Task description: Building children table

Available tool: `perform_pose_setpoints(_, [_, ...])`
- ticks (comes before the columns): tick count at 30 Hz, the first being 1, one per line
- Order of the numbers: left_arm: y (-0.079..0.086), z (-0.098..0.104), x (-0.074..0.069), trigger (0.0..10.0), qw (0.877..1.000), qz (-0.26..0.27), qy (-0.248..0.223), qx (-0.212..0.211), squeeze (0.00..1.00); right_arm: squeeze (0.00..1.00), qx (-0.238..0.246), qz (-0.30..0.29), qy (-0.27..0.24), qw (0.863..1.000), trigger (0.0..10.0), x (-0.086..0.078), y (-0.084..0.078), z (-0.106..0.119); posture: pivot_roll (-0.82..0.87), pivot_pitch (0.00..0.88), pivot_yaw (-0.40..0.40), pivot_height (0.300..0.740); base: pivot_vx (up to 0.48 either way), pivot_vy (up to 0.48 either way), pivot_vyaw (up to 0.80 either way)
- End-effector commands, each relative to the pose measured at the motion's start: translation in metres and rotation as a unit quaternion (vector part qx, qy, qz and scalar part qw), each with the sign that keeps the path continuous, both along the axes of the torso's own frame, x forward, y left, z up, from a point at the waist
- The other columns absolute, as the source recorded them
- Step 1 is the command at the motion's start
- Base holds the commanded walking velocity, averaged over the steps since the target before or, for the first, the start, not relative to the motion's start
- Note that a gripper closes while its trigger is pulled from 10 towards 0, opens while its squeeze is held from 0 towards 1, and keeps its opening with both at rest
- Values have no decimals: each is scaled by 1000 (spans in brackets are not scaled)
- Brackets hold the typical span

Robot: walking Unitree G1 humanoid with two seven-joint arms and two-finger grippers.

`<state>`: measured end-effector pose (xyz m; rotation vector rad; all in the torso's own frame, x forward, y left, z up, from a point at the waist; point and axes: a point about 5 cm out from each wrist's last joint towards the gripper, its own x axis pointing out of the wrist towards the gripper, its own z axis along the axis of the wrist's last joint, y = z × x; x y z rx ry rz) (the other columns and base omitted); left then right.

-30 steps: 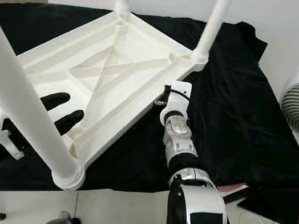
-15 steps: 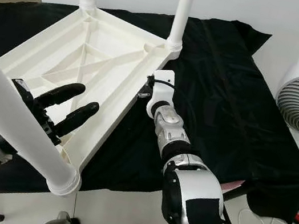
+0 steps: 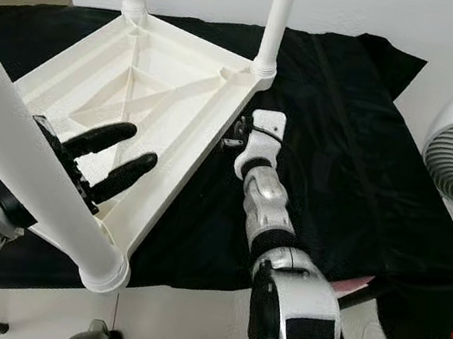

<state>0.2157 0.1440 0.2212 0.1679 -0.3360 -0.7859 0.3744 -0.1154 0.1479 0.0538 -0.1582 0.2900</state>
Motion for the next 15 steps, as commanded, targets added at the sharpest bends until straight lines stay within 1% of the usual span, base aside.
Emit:
perform_pose_setpoints(1, [11, -6, 4, 10000, 999, 29, 6, 19, 0, 0, -3, 19, -25, 999, 10000, -10, -7, 2, 43, 138, 33, 740, 0, 0, 0])
perform_pose_setpoints(3, [11, -6, 4, 10000, 999, 29, 6, 19, 0, 0, -3, 19, -25, 999, 10000, -10, -7, 2, 43, 138, 33, 740, 0, 0, 0])
perform_pose_setpoints(5, [27, -15, 11, 10000, 998, 28, 30, 46, 0, 0, -7, 33, -37, 999, 10000, -31, -17, -5, 41, 118, 26, 740, 0, 0, 0])
perform_pose_setpoints(6, [27, -15, 11, 10000, 998, 28, 30, 46, 0, 0, -7, 33, -37, 999, 10000, -31, -17, -5, 41, 118, 26, 740, 0, 0, 0])
perform_pose_setpoints(7, [35, -18, 14, 10000, 997, 24, 41, 54, 0, 0, -9, 39, -42, 998, 10000, -38, -19, -7, 36, 111, 30, 740, 0, 0, 0])
perform_pose_setpoints(8, [35, -18, 14, 10000, 997, 24, 41, 54, 0, 0, -9, 39, -42, 998, 10000, -38, -19, -7, 36, 111, 30, 740, 0, 0, 0])
perform_pose_setpoints(10, [49, -25, 21, 10000, 996, 16, 61, 67, 0, 0, -6, 51, -55, 997, 10000, -47, -22, -4, 29, 107, 34, 740, 0, 0, 0])
perform_pose_setpoints(12, [49, -25, 21, 10000, 996, 16, 61, 67, 0, 0, -6, 51, -55, 997, 10000, -47, -22, -4, 29, 107, 34, 740, 0, 0, 0])
perform_pose_setpoints(13, [56, -28, 23, 10000, 995, 13, 69, 72, 0, 0, -6, 51, -60, 997, 10000, -49, -26, -2, 21, 104, 36, 740, 0, 0, 0])
perform_pose_setpoints(14, [64, -32, 24, 10000, 993, 9, 80, 89, 0, 0, -9, 50, -65, 997, 10000, -51, -30, -1, 17, 100, 38, 740, 0, 0, 0])
perform_pose_setpoints(15, [64, -32, 24, 10000, 993, 9, 80, 89, 0, 0, -9, 50, -65, 997, 10000, -51, -30, -1, 17, 100, 38, 740, 0, 0, 0])
